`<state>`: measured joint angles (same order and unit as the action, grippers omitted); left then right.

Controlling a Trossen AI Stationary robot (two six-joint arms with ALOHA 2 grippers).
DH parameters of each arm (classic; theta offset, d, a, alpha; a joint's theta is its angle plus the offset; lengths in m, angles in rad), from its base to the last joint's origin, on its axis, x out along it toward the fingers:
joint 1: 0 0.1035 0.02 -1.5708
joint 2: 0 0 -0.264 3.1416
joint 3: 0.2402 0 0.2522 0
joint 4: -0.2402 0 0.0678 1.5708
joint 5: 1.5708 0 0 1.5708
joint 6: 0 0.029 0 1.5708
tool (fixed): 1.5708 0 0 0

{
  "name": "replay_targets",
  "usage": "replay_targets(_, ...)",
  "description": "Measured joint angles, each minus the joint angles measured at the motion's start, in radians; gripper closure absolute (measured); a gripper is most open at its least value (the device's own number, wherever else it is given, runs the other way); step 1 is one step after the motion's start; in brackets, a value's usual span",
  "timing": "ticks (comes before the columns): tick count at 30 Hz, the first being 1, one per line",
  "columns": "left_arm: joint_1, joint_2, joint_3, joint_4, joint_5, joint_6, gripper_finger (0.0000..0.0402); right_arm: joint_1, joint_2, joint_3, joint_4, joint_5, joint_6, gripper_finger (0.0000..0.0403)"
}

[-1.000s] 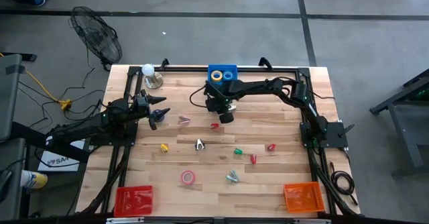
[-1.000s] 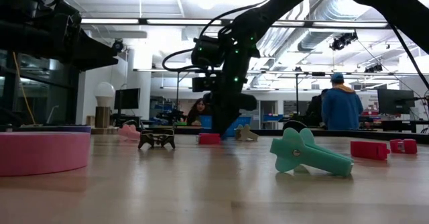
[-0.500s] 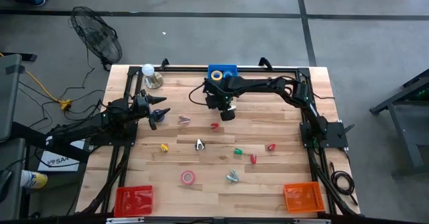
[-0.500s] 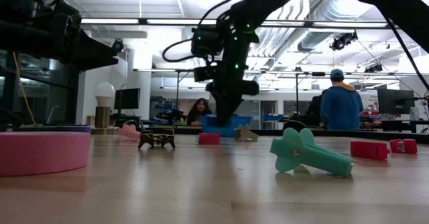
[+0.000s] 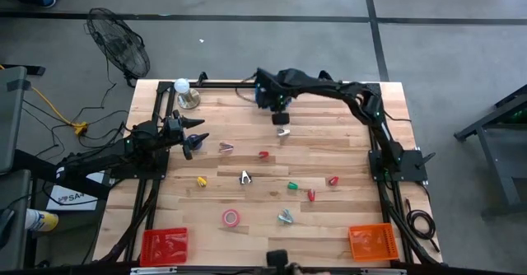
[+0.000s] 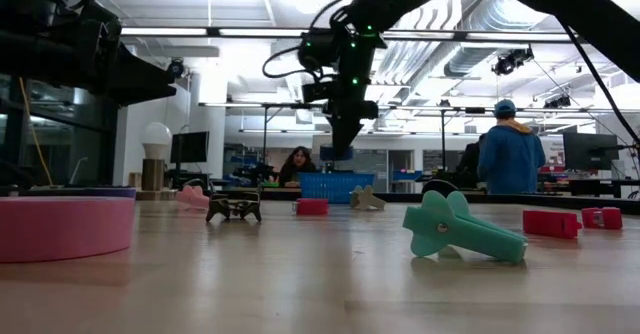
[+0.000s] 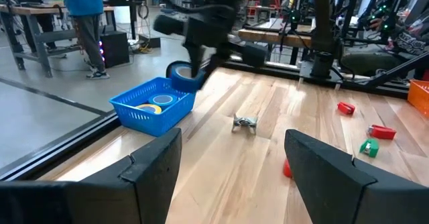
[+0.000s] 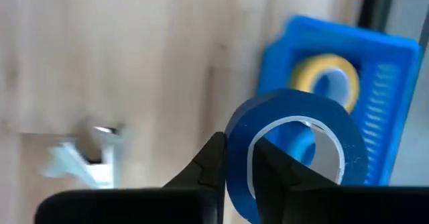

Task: Pick and place Stapler, Stapler remover, tape
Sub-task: Put the right blue tape into the blue bin

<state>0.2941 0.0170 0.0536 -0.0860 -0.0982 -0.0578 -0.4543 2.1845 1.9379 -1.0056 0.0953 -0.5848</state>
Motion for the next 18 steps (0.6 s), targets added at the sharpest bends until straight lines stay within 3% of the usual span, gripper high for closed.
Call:
replay_targets(7,0.000,0.000,0.000,0.000,0.002,0.000,0.0140,-0.107,0.000,-0.002,0.012,-0.033,0.000,0.0358)
replay_targets(18,0.000,0.000,0.000,0.000,0.002,0.000,0.0140,-0.188,0.001,-0.003,0.120,-0.217,0.001,0.0362)
